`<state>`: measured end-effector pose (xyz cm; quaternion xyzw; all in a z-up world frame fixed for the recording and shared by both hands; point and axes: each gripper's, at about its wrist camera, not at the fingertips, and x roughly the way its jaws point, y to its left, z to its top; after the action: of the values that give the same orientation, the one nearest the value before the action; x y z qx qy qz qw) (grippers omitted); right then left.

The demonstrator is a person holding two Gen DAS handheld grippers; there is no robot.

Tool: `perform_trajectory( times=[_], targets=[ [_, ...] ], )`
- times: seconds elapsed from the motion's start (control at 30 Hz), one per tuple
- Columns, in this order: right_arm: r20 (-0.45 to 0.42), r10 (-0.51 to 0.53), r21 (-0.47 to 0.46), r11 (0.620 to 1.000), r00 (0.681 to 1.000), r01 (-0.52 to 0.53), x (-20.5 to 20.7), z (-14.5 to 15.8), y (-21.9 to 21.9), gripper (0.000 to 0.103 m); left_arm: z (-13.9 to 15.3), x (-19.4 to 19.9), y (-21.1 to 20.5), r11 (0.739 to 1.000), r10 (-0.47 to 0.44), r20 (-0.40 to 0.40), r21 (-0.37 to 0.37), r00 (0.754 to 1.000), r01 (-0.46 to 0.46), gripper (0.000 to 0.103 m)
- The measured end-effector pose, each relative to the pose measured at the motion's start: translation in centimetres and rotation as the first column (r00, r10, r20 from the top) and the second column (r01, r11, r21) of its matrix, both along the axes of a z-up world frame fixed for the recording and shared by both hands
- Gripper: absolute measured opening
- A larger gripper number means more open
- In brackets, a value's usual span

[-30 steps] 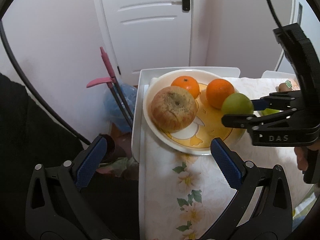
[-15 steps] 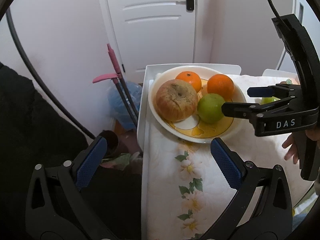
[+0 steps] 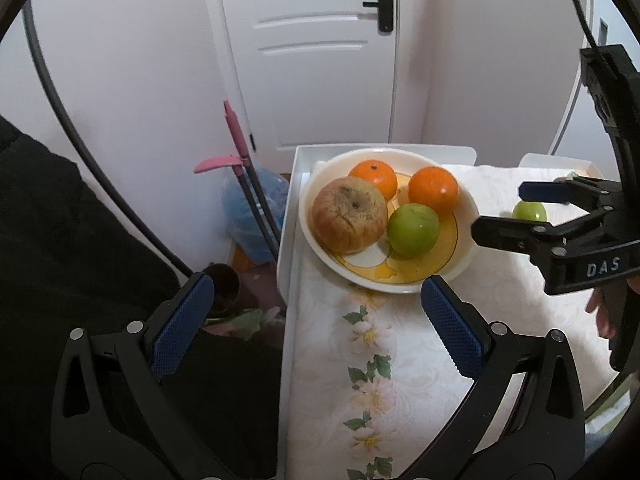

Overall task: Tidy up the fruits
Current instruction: 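Lower the green apple into the bowl and open the right tool, then move both tools back toward the remaining fruit on the table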

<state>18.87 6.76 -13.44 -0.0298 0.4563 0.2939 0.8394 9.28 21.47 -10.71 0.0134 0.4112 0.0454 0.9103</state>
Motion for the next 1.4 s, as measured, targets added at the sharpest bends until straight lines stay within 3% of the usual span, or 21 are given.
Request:
perform_trajectory(
  times=[0.3,0.5,0.63,0.8,1.03,1.2,1.4],
  targets=[
    [0.037,-0.037,-0.030,0.999,0.999,0.038,-1.8,3.5,-2.0,0.103,2.8,-0.7,-0.7,1.000,-0.013,0.045,-0.008,0.999,0.013,0.103],
    [0.030,-0.120,-0.021,0.992,0.992,0.121,-3.1,5.5,-4.8,0.103,4.1,-0.1,-2.5,0.997,-0.081,0.070,-0.016,0.994,0.082,0.103],
    [0.041,-0.219,-0.041,0.975,0.975,0.220,-3.9,6.3,-7.4,0.103,4.2,0.9,-4.5,0.987,-0.155,0.069,-0.021,0.985,0.157,0.103],
    [0.075,-0.358,-0.085,0.928,0.931,0.364,-5.1,6.8,-11.5,0.103,3.6,2.4,-7.6,0.970,-0.240,0.055,-0.035,0.969,0.242,0.103],
    [0.058,-0.485,-0.128,0.863,0.873,0.488,-6.1,5.6,-17.8,0.103,2.2,4.7,-13.0,0.943,-0.326,0.030,-0.059,0.945,0.327,0.103],
    [0.023,-0.544,-0.128,0.831,0.839,0.542,-6.5,3.7,-22.0,0.103,0.7,6.1,-17.1,0.926,-0.376,0.003,-0.024,0.926,0.376,0.103],
    [0.005,-0.565,-0.149,0.815,0.825,0.560,-6.2,1.3,-25.3,0.103,-1.8,7.7,-20.5,0.920,-0.392,-0.033,-0.015,0.919,0.392,0.103]
  ],
)
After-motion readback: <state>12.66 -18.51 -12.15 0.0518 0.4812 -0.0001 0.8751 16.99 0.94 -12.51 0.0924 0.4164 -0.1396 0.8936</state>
